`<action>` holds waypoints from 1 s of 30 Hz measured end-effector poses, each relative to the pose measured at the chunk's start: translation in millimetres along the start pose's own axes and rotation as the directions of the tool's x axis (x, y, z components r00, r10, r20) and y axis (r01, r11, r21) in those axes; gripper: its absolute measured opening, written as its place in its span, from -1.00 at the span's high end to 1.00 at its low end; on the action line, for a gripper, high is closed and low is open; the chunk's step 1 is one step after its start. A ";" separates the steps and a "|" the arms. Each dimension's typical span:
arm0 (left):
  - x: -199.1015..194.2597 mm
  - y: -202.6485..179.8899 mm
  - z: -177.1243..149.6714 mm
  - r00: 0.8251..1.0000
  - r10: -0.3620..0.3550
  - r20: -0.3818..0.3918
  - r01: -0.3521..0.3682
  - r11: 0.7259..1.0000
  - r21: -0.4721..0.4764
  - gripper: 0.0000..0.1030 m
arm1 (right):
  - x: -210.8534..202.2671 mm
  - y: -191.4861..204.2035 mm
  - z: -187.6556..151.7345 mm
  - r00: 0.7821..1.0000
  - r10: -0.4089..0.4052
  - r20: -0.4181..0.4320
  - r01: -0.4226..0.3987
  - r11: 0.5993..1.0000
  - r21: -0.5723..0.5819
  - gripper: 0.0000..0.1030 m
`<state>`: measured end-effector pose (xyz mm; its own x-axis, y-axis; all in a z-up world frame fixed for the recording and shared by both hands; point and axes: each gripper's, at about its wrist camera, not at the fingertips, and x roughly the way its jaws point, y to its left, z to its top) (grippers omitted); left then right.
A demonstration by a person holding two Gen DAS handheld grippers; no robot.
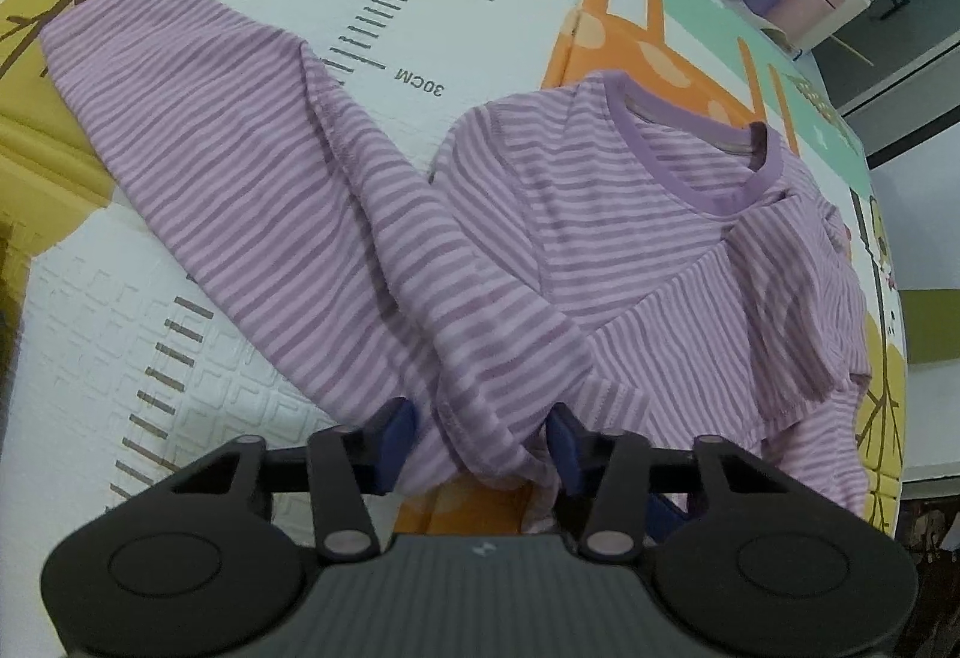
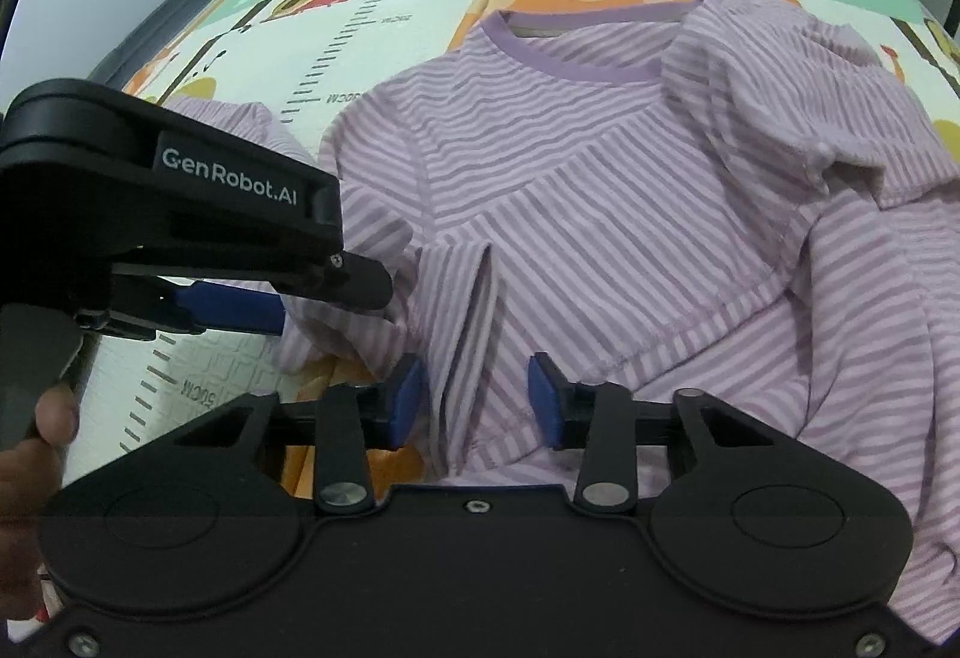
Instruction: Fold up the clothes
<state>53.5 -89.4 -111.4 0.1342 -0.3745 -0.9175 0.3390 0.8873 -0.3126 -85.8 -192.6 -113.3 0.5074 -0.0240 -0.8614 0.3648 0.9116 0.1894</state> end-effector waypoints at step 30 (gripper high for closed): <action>-17.3 10.6 12.6 0.975 0.184 0.129 -0.187 0.982 0.013 0.60 | -55.7 -90.3 15.4 0.973 -0.172 0.152 0.141 0.971 0.192 0.91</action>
<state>66.5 -77.0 -95.8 0.3127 -0.2367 -0.9199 0.3203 0.9380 -0.1325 -135.0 -279.8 -75.2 0.5496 -0.2423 -0.7995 0.5760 0.8031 0.1526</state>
